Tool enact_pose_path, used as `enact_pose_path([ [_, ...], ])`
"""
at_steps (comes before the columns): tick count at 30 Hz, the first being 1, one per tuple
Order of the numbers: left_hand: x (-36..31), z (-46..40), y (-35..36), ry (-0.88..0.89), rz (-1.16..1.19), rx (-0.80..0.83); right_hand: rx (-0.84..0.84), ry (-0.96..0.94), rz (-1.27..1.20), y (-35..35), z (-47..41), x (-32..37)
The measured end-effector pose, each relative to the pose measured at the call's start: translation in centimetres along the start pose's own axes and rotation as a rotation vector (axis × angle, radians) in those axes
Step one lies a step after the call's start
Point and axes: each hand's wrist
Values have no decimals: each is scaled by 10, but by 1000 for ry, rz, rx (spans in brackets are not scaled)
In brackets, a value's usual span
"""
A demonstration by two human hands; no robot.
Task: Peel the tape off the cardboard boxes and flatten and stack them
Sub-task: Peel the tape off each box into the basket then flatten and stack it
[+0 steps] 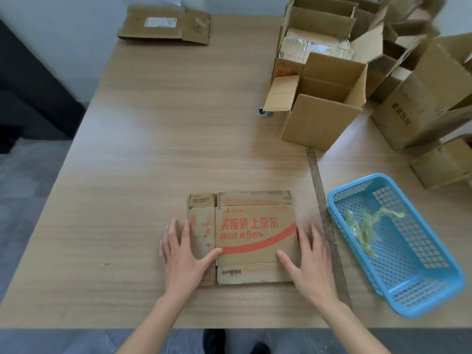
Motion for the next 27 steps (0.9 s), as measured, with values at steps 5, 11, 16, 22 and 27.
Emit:
enact_pose_path([
  [5,-6,10,-9,-59,299,-51,-19,36,-267,-5,6,12],
  [11,-26,25,-38,16,695,-67,5,54,-418,-30,12,29],
  [16,-50,21,-106,56,635,-178,-3,-19,-393,-81,18,69],
  [22,-82,20,-235,228,607,-344,-12,-181,-428,-167,31,162],
  [27,-95,30,-347,281,652,-456,-28,-308,-477,-230,48,249],
])
Point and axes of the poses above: each hand's wrist, its own z-axis away from the middle knuckle, its own y-axis out of the palm, x = y × z, and after that the axes turned 7 degrees about y, right-handed
